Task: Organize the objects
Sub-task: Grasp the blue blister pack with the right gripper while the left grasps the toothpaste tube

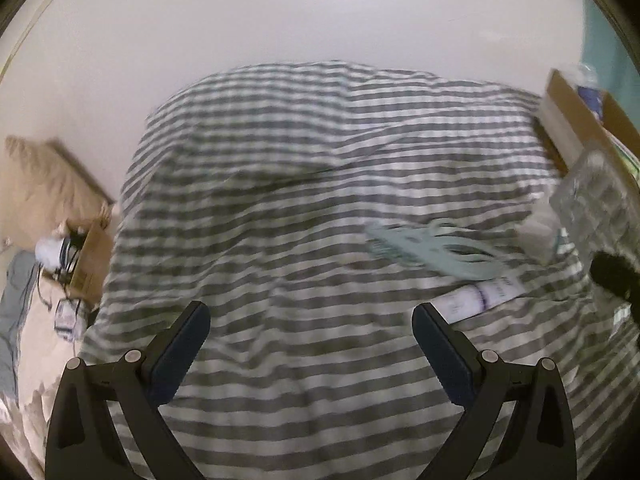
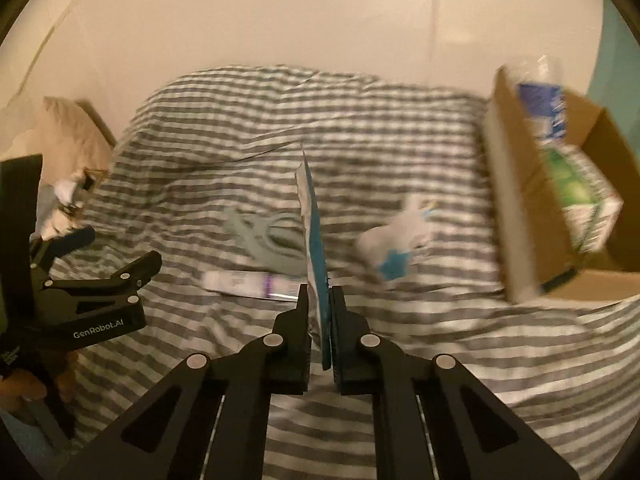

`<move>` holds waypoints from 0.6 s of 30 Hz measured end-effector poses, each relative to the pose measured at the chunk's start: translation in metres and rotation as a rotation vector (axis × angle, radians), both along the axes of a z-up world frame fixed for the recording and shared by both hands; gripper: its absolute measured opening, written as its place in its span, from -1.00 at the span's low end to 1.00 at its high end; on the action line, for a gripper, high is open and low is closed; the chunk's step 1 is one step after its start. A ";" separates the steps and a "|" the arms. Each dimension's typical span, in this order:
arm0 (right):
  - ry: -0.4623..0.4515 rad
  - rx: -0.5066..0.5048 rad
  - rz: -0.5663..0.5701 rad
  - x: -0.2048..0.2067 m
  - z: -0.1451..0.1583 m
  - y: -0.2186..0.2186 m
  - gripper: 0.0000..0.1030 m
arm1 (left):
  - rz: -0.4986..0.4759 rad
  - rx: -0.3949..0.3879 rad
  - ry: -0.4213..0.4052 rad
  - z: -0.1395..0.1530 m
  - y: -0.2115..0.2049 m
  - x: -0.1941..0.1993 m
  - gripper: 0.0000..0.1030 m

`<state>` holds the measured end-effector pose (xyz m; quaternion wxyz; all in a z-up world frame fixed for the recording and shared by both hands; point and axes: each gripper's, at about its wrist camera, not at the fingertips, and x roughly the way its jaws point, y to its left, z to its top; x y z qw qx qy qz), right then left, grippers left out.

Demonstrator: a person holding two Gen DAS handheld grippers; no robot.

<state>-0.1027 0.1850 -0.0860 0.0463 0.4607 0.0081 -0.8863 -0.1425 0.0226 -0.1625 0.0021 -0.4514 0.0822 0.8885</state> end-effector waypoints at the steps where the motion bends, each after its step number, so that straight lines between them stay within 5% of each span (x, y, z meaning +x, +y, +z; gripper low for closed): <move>1: 0.007 0.013 -0.006 0.001 0.003 0.003 -0.86 | -0.029 -0.003 0.000 -0.003 0.011 -0.002 1.00; 7: 0.013 -0.066 -0.028 -0.008 0.004 0.026 -0.86 | -0.237 -0.144 0.020 -0.026 0.058 -0.017 1.00; 12: -0.003 -0.128 -0.058 -0.017 -0.009 0.042 -0.86 | -0.367 -0.069 -0.067 -0.045 0.082 -0.031 0.97; 16: -0.036 -0.164 -0.087 -0.019 -0.022 0.052 -0.86 | -0.460 -0.078 -0.115 -0.058 0.109 -0.024 0.20; 18: -0.043 -0.178 -0.095 -0.018 -0.024 0.056 -0.86 | -0.475 -0.075 -0.119 -0.058 0.114 -0.020 0.00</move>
